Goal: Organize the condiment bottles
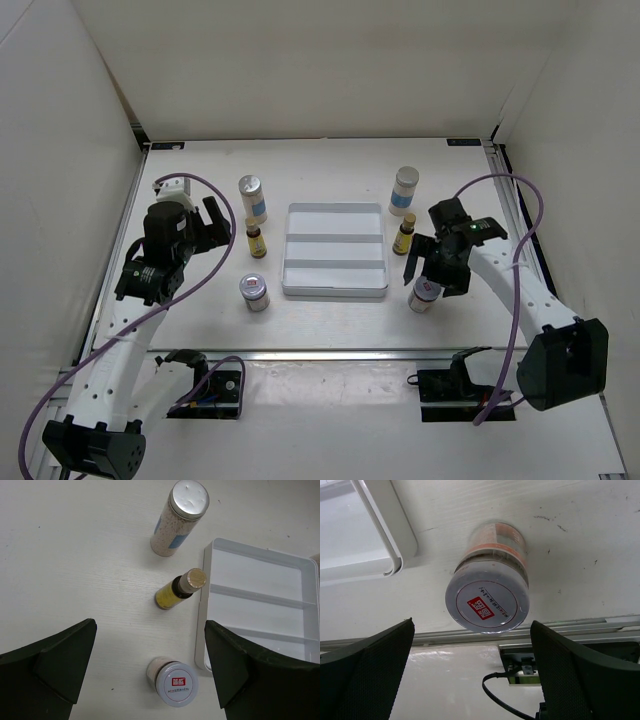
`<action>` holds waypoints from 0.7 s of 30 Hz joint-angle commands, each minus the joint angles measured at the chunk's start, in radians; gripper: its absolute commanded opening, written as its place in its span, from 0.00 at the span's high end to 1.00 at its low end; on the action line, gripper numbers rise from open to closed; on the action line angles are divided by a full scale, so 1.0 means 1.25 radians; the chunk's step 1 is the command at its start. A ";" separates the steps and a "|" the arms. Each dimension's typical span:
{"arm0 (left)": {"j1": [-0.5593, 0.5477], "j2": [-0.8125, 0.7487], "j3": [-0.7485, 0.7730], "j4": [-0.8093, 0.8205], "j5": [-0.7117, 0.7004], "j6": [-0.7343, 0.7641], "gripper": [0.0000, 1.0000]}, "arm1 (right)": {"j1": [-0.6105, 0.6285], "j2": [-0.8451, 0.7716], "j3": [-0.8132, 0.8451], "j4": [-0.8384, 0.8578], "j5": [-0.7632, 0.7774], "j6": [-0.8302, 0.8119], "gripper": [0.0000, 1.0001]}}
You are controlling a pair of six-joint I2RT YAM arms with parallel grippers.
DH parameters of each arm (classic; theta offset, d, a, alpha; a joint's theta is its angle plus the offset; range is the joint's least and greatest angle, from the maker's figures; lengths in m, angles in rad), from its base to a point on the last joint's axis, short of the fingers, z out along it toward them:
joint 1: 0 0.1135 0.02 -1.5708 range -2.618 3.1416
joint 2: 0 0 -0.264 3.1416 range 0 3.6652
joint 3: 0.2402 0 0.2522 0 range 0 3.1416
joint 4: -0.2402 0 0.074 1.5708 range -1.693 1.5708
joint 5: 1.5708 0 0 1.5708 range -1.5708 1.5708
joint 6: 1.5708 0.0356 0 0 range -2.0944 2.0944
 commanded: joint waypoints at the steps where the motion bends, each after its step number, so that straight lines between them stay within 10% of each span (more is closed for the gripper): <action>1: 0.004 -0.015 -0.002 -0.001 -0.015 -0.003 0.00 | 0.011 -0.014 -0.002 0.027 -0.002 0.020 0.00; 15: 0.004 -0.015 -0.002 -0.001 -0.015 -0.003 0.00 | 0.003 0.055 -0.026 0.030 0.008 0.053 0.04; 21: 0.004 -0.031 -0.010 -0.001 -0.022 -0.003 0.00 | -0.004 0.120 0.014 0.022 0.008 0.036 0.23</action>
